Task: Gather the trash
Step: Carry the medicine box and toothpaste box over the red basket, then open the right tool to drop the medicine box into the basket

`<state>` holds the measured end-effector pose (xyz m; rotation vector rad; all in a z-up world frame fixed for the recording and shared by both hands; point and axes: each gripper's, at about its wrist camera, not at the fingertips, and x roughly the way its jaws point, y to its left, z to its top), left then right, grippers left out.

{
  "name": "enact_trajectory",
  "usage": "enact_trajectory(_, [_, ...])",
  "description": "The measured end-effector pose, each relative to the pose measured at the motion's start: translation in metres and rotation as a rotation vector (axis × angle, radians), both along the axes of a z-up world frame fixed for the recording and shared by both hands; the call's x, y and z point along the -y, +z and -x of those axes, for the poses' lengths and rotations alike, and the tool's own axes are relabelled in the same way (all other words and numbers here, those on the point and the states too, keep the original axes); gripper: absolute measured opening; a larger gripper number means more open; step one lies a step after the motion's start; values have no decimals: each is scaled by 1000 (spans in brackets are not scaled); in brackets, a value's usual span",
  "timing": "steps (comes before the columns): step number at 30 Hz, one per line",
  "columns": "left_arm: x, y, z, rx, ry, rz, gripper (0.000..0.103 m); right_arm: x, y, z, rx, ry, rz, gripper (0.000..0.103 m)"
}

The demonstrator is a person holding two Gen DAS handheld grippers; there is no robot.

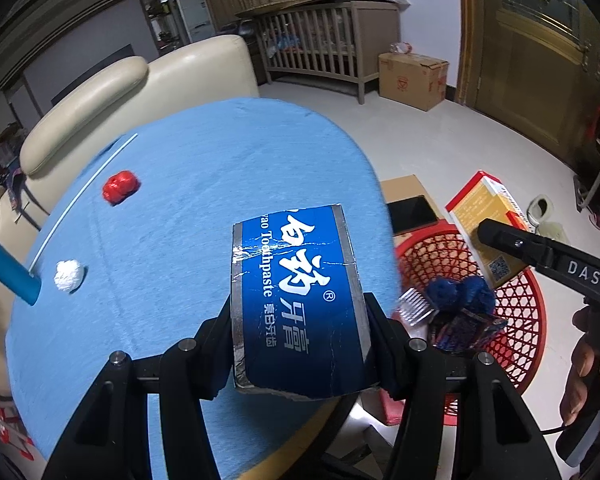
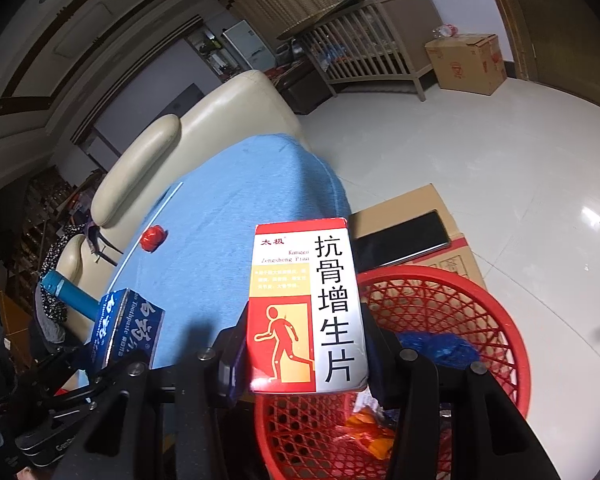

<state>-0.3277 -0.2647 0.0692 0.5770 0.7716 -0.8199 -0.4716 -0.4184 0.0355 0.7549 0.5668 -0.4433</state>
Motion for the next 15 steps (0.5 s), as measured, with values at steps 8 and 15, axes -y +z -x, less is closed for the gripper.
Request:
enact_trajectory(8, [22,-12,22,-20,-70,-24,60,11,-13,16,-22,-37,-10,50])
enact_trajectory(15, [44,-26,43,-49,-133,-56,60,22,-26,33,-56,-74,-11,50])
